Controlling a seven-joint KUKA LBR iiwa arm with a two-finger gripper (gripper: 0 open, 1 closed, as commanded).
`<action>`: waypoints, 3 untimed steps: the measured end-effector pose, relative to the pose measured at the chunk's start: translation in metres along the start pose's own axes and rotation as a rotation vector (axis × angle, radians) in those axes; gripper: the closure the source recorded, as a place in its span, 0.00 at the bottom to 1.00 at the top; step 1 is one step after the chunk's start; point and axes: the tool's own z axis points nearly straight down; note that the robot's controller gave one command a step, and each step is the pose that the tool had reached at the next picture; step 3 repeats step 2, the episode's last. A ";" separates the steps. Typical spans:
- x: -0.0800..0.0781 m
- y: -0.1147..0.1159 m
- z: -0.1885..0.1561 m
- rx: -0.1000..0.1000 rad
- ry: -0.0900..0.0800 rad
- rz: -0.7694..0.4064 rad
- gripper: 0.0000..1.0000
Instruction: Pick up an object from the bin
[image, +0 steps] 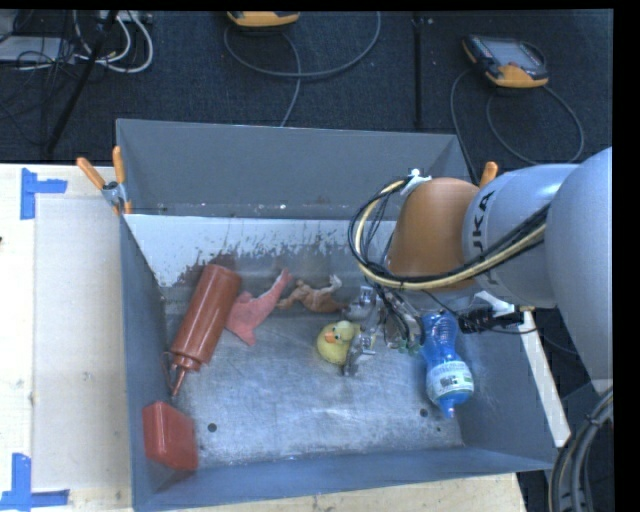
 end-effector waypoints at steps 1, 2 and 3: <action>0.000 0.000 0.000 0.000 0.000 -0.001 1.00; 0.001 0.000 -0.003 0.001 0.005 -0.001 1.00; 0.001 0.000 -0.003 0.001 0.005 -0.001 1.00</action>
Offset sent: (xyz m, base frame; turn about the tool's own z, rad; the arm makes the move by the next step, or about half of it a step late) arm 0.0001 0.0002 0.0918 0.0000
